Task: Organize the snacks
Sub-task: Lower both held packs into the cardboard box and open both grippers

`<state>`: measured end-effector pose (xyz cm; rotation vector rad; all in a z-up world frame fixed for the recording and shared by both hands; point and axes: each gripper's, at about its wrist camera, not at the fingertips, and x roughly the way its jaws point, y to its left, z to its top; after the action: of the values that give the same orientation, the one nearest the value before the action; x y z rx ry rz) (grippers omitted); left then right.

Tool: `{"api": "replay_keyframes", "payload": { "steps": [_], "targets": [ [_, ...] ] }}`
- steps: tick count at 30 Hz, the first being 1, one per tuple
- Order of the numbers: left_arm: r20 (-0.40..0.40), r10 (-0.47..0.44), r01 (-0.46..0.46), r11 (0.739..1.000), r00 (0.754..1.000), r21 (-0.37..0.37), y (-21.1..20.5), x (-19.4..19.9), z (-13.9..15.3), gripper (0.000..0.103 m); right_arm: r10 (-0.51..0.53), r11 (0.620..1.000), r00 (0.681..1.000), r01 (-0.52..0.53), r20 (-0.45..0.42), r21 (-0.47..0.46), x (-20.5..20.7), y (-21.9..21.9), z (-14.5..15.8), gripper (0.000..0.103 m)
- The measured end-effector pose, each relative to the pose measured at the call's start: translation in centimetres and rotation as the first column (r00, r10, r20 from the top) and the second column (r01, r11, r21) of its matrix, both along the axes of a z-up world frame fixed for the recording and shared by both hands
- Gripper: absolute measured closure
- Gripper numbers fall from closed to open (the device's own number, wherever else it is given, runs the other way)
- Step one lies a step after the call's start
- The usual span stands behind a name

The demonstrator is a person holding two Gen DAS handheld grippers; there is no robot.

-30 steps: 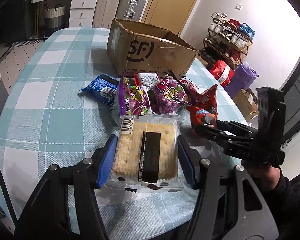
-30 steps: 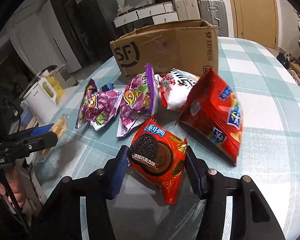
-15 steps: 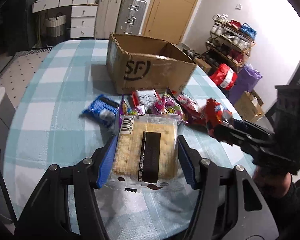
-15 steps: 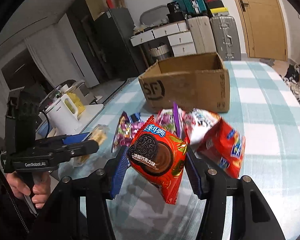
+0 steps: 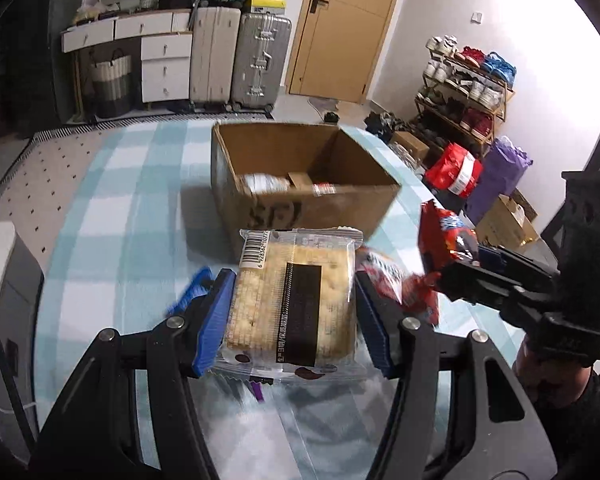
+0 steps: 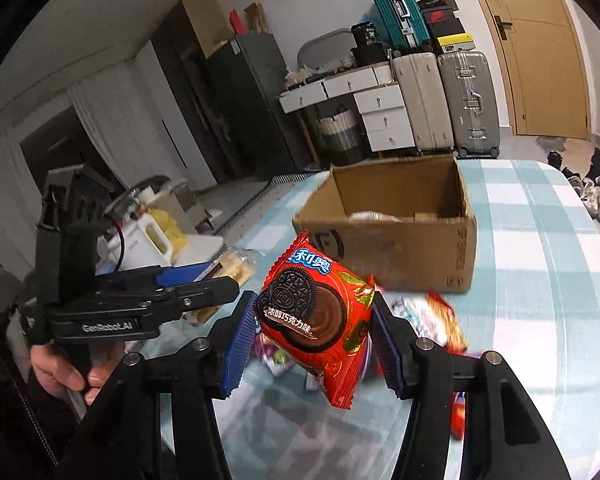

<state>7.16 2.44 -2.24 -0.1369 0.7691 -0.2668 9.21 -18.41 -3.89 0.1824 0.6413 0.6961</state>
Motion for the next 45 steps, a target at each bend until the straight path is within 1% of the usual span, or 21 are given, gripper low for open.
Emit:
{"api": "replay_keyframes", "payload": {
  "steps": [5, 7, 9, 12, 15, 18, 22, 26, 32, 35, 36, 38, 40, 45],
  "targets": [
    [0.019, 0.0, 0.0, 1.0, 1.0, 0.017, -0.1, 2.9, 1.5, 0.046, 0.002, 1.0, 1.0, -0.002, 0.024, 0.008, 2.5, 0.0, 1.8, 0.047],
    [0.017, -0.014, 0.014, 1.0, 1.0, 0.021, -0.3, 4.3, 2.2, 0.046, 0.003, 1.0, 1.0, -0.003, 0.031, 0.003, 3.6, 0.1, 2.4, 0.047],
    [0.027, -0.012, 0.011, 0.999, 1.0, 0.038, -0.5, 6.0, 3.1, 0.046, 0.008, 1.0, 0.999, -0.008, 0.035, 0.001, 4.6, 0.3, 3.0, 0.047],
    [0.043, -0.006, 0.004, 0.998, 0.999, 0.057, -0.9, 8.0, 4.1, 0.046, 0.001, 1.0, 1.0, -0.001, 0.018, 0.008, 6.7, 0.4, 3.7, 0.048],
    [0.038, -0.01, 0.009, 0.999, 0.999, 0.043, -1.0, 10.1, 4.8, 0.046, -0.009, 1.0, 1.0, 0.009, 0.011, 0.01, 8.3, 0.6, 4.0, 0.048],
    [0.034, -0.012, 0.01, 0.999, 0.999, 0.046, -1.3, 11.9, 5.2, 0.046, -0.003, 1.0, 1.0, 0.003, 0.004, 0.002, 10.0, 1.0, 4.1, 0.048],
    [0.022, -0.008, 0.008, 0.999, 1.0, 0.04, -1.2, 14.3, 5.3, 0.046, 0.001, 1.0, 1.0, -0.001, -0.009, -0.009, 12.0, 1.4, 4.2, 0.048],
    [0.004, -0.004, 0.004, 0.999, 1.0, 0.039, -1.1, 16.7, 4.9, 0.046, -0.003, 1.0, 0.999, 0.003, -0.045, -0.019, 13.9, 1.9, 4.0, 0.048],
    [-0.027, -0.007, 0.008, 0.999, 1.0, 0.04, -1.1, 20.0, 3.7, 0.046, -0.009, 0.999, 0.998, 0.006, -0.064, -0.034, 16.6, 2.3, 3.6, 0.048],
    [-0.039, -0.004, 0.007, 0.997, 0.999, 0.07, -1.3, 21.8, 2.8, 0.046, -0.011, 0.999, 0.998, 0.008, -0.069, -0.039, 17.9, 2.4, 3.1, 0.048],
    [-0.046, 0.005, -0.001, 0.997, 0.999, 0.08, -1.3, 22.5, 2.3, 0.046, -0.01, 0.999, 0.997, 0.007, -0.071, -0.039, 18.3, 2.4, 2.9, 0.048],
    [-0.066, -0.009, 0.013, 0.998, 0.998, 0.067, -1.6, 23.4, 1.6, 0.046, -0.012, 0.999, 0.996, 0.009, -0.086, -0.039, 19.3, 2.3, 2.1, 0.048],
    [-0.082, -0.016, 0.022, 0.997, 0.996, 0.075, -2.0, 24.4, 0.7, 0.046, -0.017, 0.999, 0.994, 0.012, -0.105, -0.043, 20.2, 2.3, 1.2, 0.048],
    [-0.133, -0.038, 0.044, 0.998, 0.99, 0.044, -2.6, 26.1, -1.5, 0.046, -0.024, 0.996, 0.993, 0.014, -0.114, -0.086, 21.5, 2.9, -0.4, 0.047]
  ]
}}
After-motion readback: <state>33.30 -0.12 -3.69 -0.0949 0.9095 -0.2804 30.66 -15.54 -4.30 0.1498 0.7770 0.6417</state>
